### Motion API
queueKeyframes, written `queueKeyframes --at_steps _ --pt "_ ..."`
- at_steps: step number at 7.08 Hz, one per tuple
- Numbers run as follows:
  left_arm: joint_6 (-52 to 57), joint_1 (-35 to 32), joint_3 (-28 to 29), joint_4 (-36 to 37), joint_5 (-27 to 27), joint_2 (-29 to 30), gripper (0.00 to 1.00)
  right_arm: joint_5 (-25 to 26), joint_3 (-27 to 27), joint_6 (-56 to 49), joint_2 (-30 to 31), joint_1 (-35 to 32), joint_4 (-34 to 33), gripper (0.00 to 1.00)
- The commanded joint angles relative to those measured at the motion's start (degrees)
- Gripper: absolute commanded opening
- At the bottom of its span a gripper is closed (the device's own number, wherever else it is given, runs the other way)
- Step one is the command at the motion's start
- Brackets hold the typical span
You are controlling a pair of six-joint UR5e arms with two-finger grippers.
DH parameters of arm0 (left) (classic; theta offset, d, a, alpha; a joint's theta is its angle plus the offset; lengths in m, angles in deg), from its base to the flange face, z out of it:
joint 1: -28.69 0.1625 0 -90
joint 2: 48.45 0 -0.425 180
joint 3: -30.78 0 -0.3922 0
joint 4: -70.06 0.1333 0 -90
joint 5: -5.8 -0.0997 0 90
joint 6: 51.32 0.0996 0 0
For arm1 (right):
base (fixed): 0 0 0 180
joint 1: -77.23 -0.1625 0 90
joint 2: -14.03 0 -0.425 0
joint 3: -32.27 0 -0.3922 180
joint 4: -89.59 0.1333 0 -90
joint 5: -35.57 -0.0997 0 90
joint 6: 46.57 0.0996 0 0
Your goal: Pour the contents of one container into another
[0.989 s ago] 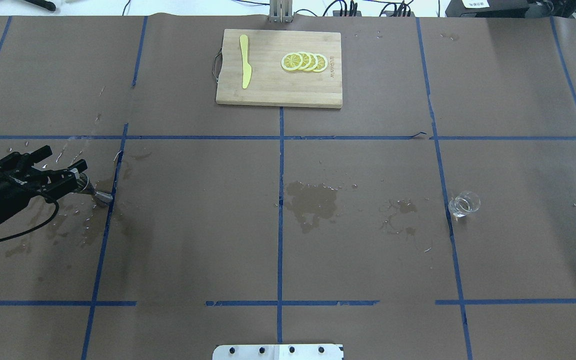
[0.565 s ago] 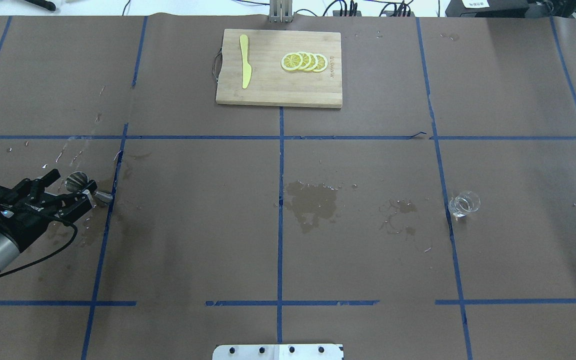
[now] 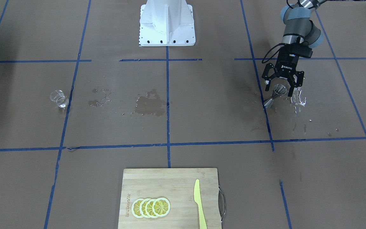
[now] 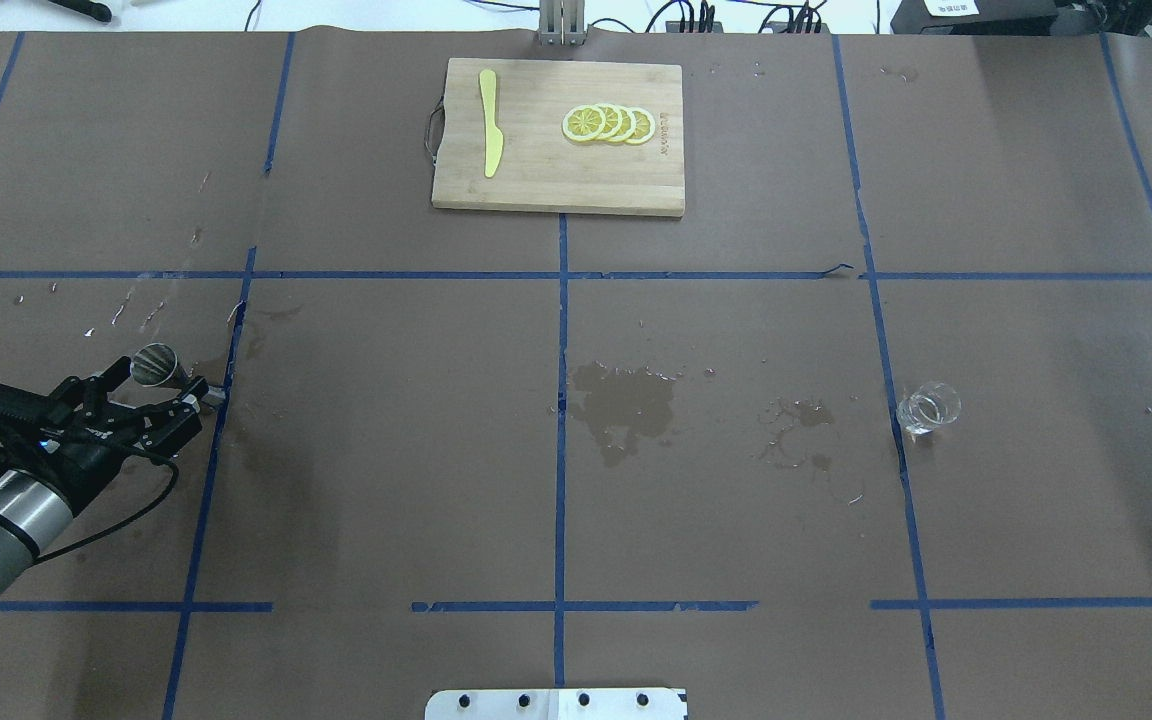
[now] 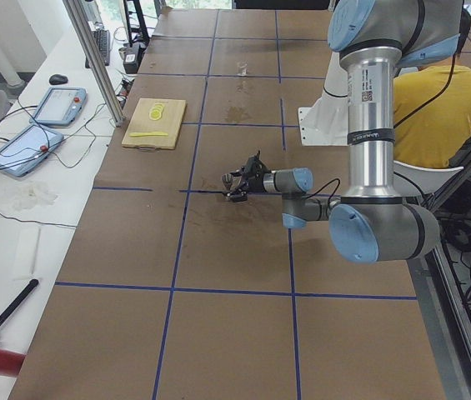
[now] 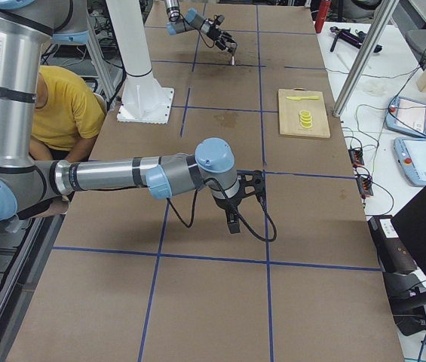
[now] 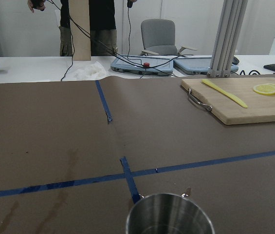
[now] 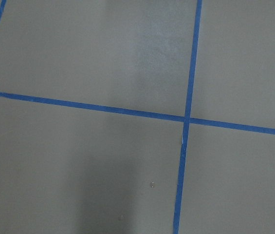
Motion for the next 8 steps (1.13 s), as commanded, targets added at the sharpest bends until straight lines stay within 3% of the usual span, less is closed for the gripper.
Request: queueKeyframes --at_steps 1,2,4,8 --pt "-0.1 0.2 3.2 -0.1 -0.1 2.0 1.00 0.0 0.0 0.0 -0.1 0.0 0.0 1.00" --pt "-0.1 0.4 3.4 -0.2 -0.1 2.0 0.94 0.0 0.0 0.0 -0.1 0.1 0.0 1.00" --pt "-0.1 0.5 3.4 -0.5 -0.1 2.0 0.63 0.0 0.0 0.0 -0.1 0.0 0.0 1.00" --pt "-1.0 1.1 3.4 -0.6 -0.1 2.0 0.62 0.0 0.1 0.0 -0.1 0.0 0.0 1.00"
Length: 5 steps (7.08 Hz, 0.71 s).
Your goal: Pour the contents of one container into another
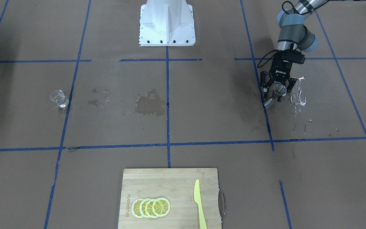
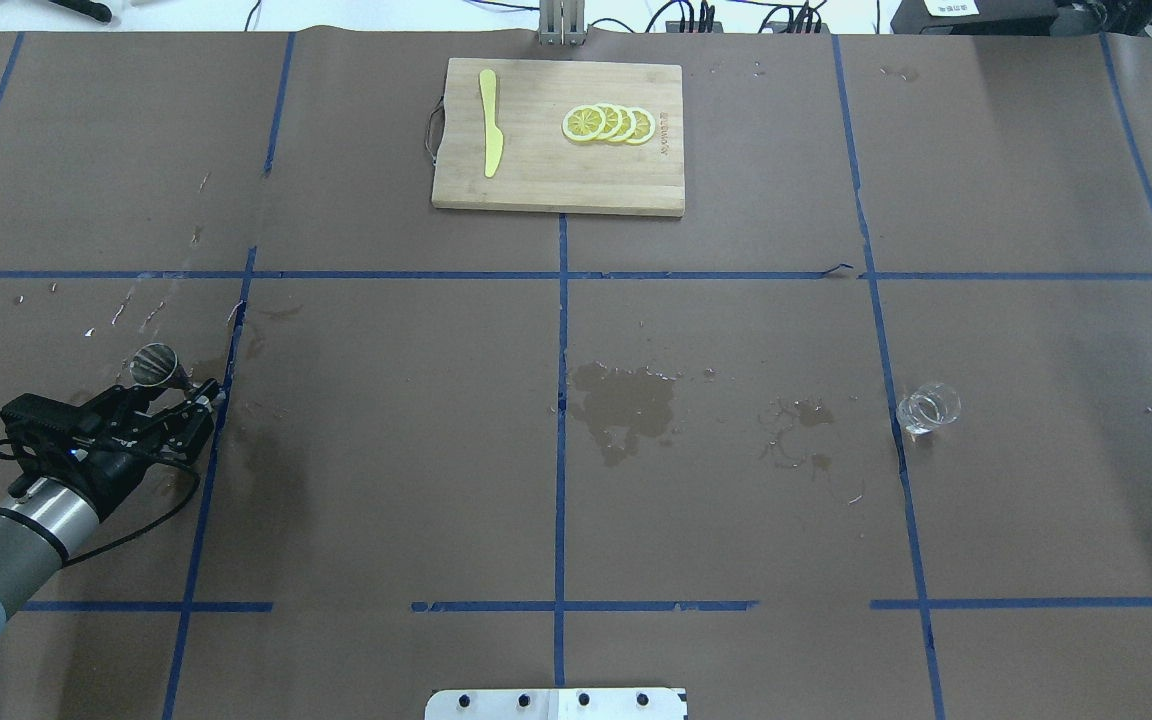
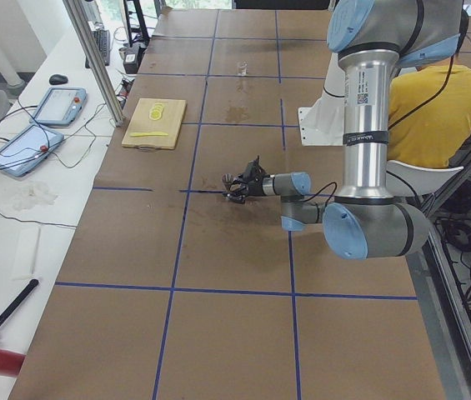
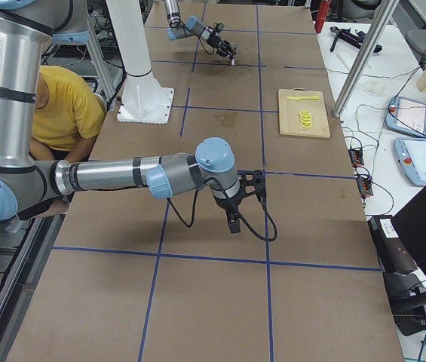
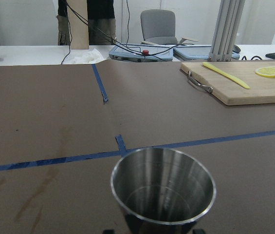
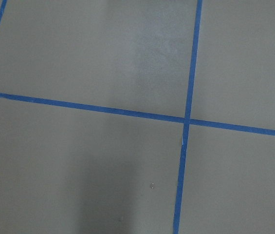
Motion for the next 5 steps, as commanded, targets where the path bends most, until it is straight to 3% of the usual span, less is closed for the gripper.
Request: queueKeyframes --at_steps 1,2,5 --pt "0.0 0.2 0.0 0.0 0.0 0.0 0.62 0.0 0.1 0.0 0.0 0.1 0.0 1.00" --pt "-0.1 0.2 -0.1 0.0 0.0 0.0 0.55 0.0 0.0 0.0 -0.1 0.0 0.0 1.00" --pt "0.0 0.2 -0.2 0.0 -0.1 -0.2 0.55 0.0 0.0 0.1 -0.1 0.0 0.0 1.00"
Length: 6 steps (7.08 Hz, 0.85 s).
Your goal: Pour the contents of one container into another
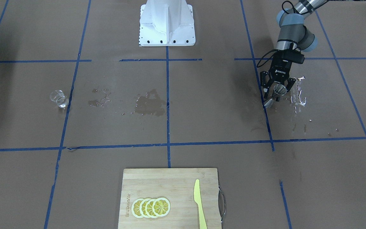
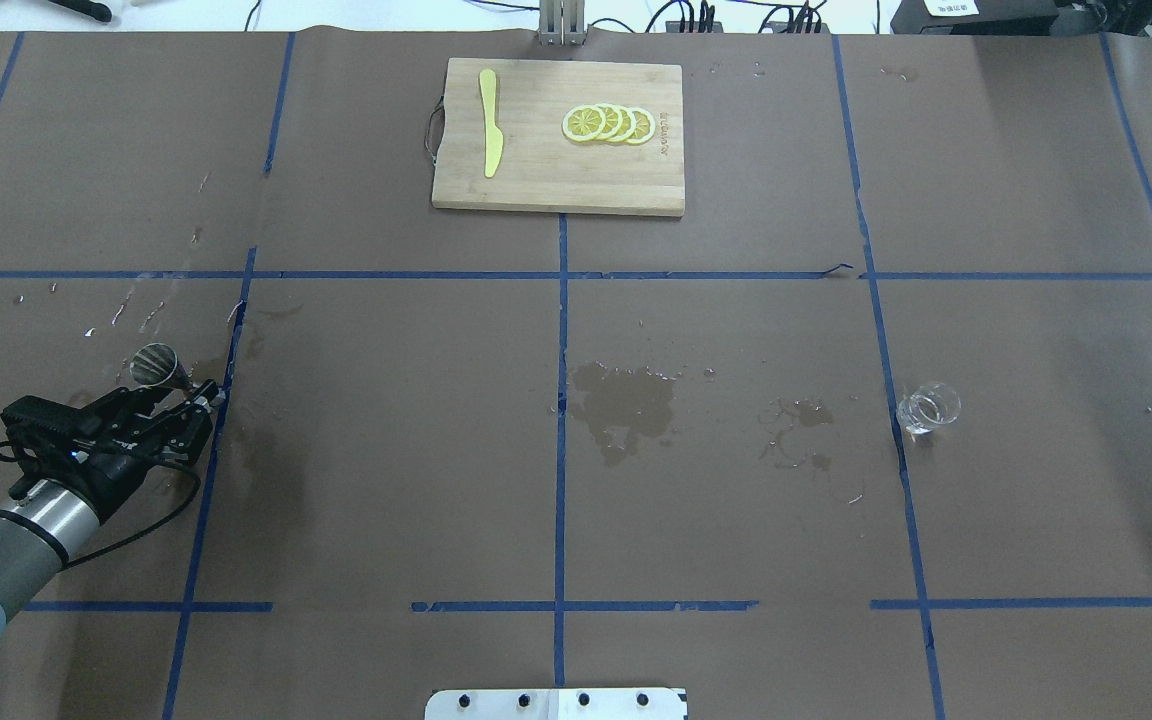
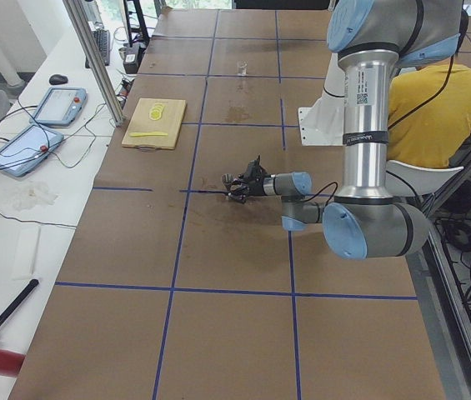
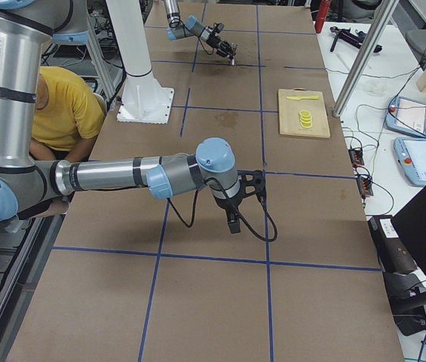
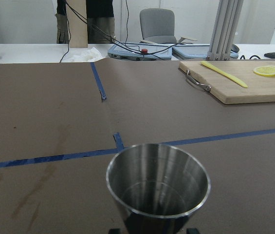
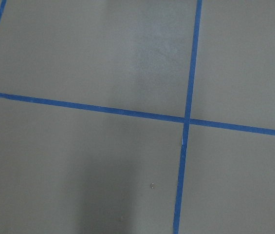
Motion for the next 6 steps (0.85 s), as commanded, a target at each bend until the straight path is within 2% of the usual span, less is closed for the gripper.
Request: queueKeyframes --at_steps 1,4,5,6 --pt "-0.1 0.0 -0.1 0.0 -0.1 -0.1 0.55 0.0 0.0 0.0 0.0 0.0 0.0 1.00" --pt "-0.1 0.0 -0.1 -0.1 -0.1 -0.1 0.54 0.0 0.0 -0.1 -0.1 0.0 0.0 1.00" --pt "-0.1 0.0 -0.2 -0.1 -0.1 -0.1 0.44 0.0 0.0 -0.1 -0.1 0.0 0.0 1.00" --pt "-0.1 -0.1 -0.2 -0.2 -0.2 -0.1 0.29 0.0 0.0 0.0 -0.1 -0.1 0.0 1.00"
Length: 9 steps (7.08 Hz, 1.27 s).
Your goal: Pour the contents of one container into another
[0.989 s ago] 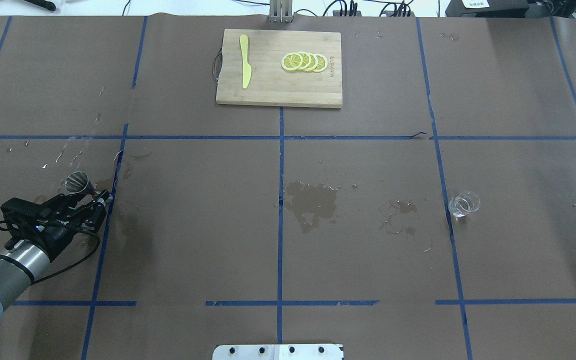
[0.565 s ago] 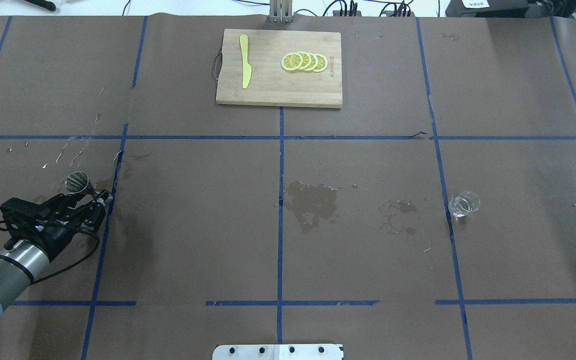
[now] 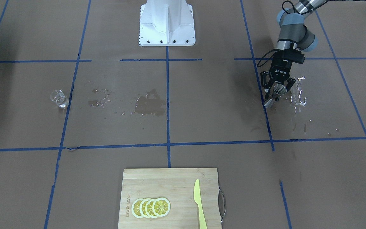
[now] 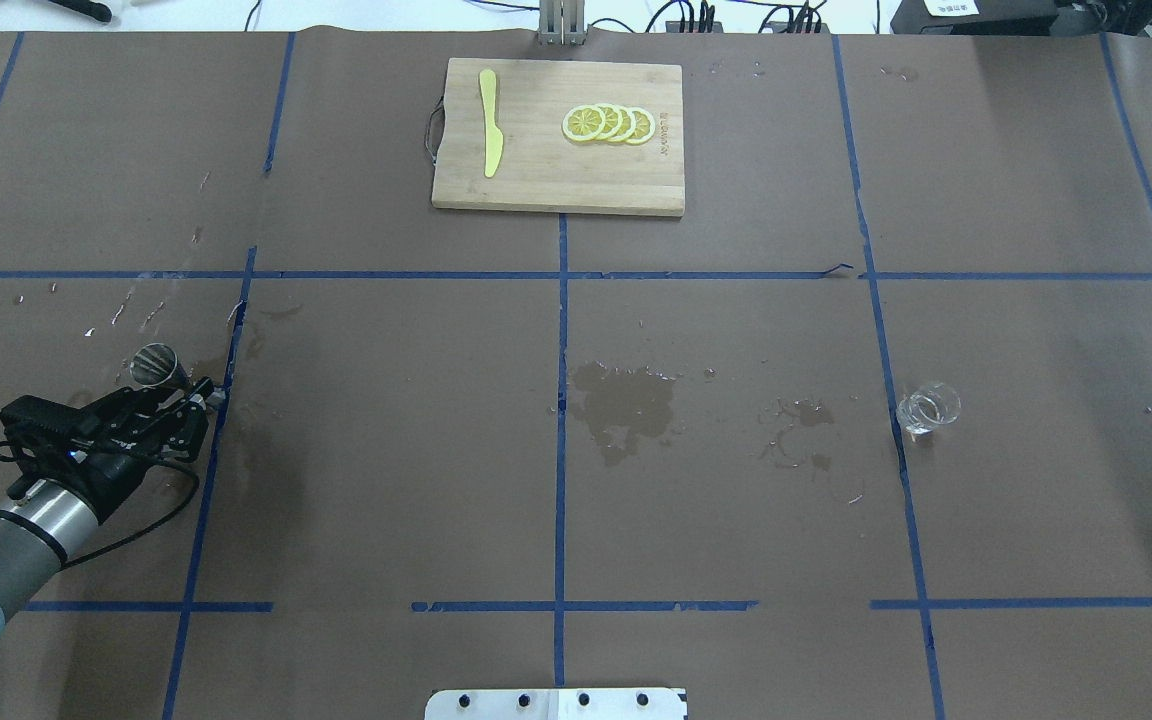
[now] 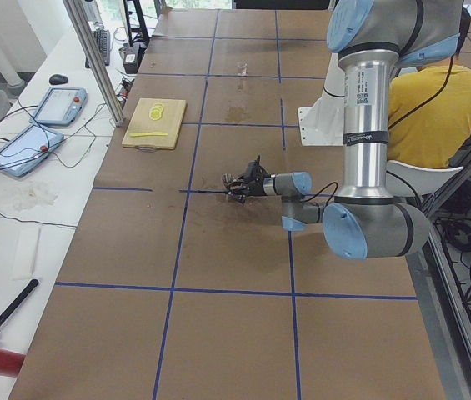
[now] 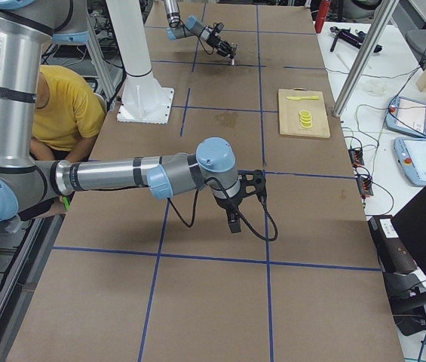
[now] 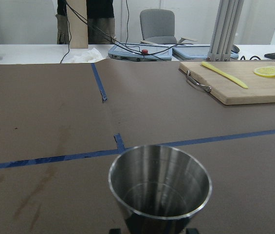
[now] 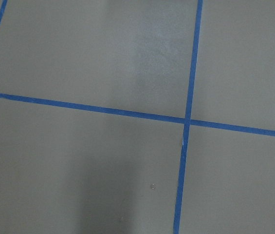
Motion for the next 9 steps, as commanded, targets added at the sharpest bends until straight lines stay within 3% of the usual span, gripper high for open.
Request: queueKeyframes --at_steps 1,3,6,8,9 --pt "0.0 -0.1 -0.1 -0.2 -0.9 0.0 0.18 0.0 -0.1 0.1 0.0 0.0 0.0 1.00" --pt "0.0 -0.1 0.1 -2.4 -1.6 0.0 0.01 -0.1 -0.1 0.1 -0.1 0.0 0.0 1.00" --pt "3.0 0.0 0.3 -9.5 -0.9 -0.3 0.00 -0.2 -0.1 0.0 -0.1 -0.1 0.0 1.00" --pt "17.4 0.0 -0.8 -10.9 -0.8 0.2 0.00 -0.2 -0.1 0.0 0.0 -0.1 0.1 1.00" --pt "19.1 0.1 0.0 -18.1 1.7 0.3 0.00 -0.2 0.0 0.0 0.1 -0.1 0.2 1.00"
